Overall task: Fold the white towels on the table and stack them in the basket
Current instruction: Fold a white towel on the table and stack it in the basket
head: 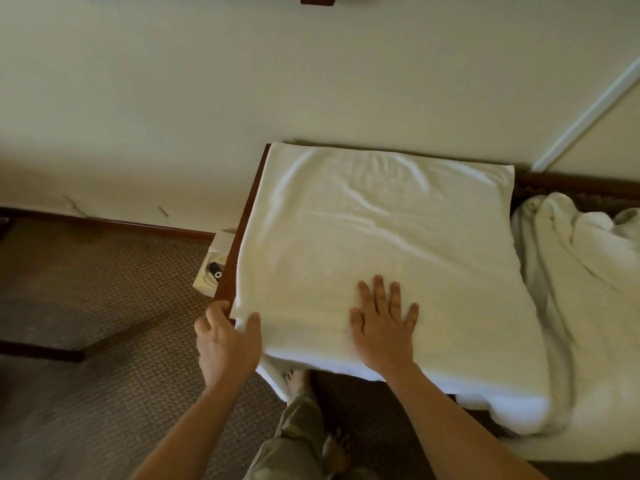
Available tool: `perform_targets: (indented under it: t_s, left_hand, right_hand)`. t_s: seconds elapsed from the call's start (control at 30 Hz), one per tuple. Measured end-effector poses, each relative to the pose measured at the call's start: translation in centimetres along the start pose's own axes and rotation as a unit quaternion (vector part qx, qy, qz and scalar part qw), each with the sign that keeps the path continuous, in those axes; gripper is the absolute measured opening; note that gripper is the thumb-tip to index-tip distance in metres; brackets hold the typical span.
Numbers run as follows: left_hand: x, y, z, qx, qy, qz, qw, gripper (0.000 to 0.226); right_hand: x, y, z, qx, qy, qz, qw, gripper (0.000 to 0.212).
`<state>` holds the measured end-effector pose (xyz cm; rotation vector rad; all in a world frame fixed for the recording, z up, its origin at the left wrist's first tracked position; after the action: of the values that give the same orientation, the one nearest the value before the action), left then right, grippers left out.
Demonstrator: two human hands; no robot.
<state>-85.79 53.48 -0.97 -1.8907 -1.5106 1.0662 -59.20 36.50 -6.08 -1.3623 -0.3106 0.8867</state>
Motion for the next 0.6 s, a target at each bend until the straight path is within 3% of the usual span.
perform_targets:
  t_s: [0.07,0.13,0.23,0.33,0.4,0.43,0.53,0.6]
  left_hand:
    - [-1.3,1.0,3.2,-0.025,-0.092,0.011,0.995,0.068]
    - [-1.4,0.0,4.8,-0.042,-0.120,-0.029,0.991,0.062]
    - [-0.3,-1.8,4.3,-0.069,-0.102,-0.086,0.989,0.040]
    - [-0.3,-0.9,3.2,-0.083,-0.102,-0.045,0.990,0.045]
    - [-0.7,0.3,2.6,-0.061,-0.063,0.007,0.996,0.055]
    - [-0.6,0.5,2.4,-0.060,-0.037,0.021,0.997,0.049]
    - [0.6,-0.4,2.6,-0.091,-0.018,0.012,0.996,0.030]
    - [0.8,-1.6,3.3,-0.101,-0.027,-0.023,0.994,0.035]
  right_hand:
    - [0.0,-0.1,-0.1,0.005,-0.004,0.006,1.000,0.063]
    - [-0.1,-0.2,0.0,0.010,-0.005,0.010,1.000,0.061]
    - [-0.1,-0.3,0.1,0.008,0.000,0.004,1.000,0.061]
    - [-0.2,-0.2,0.0,0.008,0.003,0.000,1.000,0.061]
    - [-0.2,-0.1,0.1,0.010,0.002,0.002,1.000,0.061]
    - [-0.2,-0.1,0.1,0.010,0.001,0.001,1.000,0.061]
    - [-0.2,-0.2,0.3,0.016,-0.005,0.002,1.000,0.061]
    - [-0.3,-0.3,0.2,0.016,-0.010,0.004,1.000,0.061]
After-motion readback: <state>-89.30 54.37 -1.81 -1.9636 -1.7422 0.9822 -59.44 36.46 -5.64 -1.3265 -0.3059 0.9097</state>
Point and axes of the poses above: each hand's wrist, its own x-axis towards the middle knuckle, its own y-axis out of the palm, z = x × y, the point moved 10 cm from there along x, towards the middle knuckle
